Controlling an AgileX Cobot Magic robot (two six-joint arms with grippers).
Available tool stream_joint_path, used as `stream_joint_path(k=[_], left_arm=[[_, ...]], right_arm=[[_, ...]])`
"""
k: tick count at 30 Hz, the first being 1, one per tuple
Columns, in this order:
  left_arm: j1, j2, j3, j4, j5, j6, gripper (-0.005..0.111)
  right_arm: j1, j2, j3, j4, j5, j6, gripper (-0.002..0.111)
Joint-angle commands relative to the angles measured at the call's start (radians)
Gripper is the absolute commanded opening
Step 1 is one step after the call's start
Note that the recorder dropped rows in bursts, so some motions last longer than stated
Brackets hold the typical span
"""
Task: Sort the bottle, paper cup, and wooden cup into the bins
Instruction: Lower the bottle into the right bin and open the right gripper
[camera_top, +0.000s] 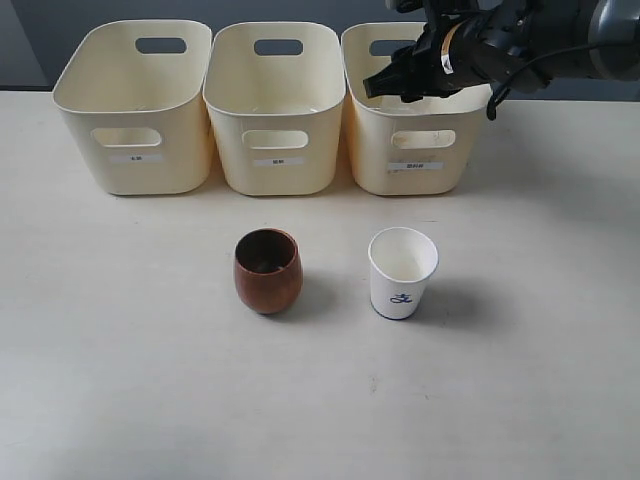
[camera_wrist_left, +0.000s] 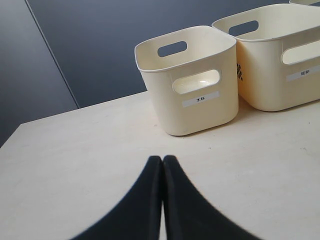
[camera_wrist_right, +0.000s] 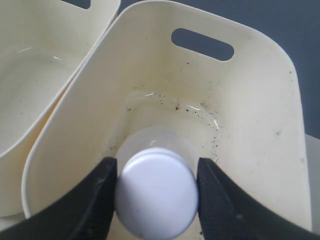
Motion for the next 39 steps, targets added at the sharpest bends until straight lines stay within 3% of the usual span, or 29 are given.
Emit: stream_joint_path(k=[1, 7, 27, 39], left_arm=[[0.003, -0.005, 0.001, 0.001, -0.004, -0.002, 0.000], [0.003, -0.005, 0.001, 0.001, -0.004, -0.002, 0.000], [0.003, -0.005, 0.001, 0.001, -0.004, -0.002, 0.000], [0.003, -0.005, 0.001, 0.001, -0.004, -0.002, 0.000]], right_arm=[[-0.005, 0.000, -0.007, 0.009, -0.002, -0.004, 0.034], [-0.005, 0.000, -0.007, 0.023, -0.002, -0.004, 0.060], [0.004, -0.036, -0.007, 0.048, 0.014, -0.004, 0.060], [0.132, -0.265, -0.007, 0.120, 0.295, -0.203, 0.060]])
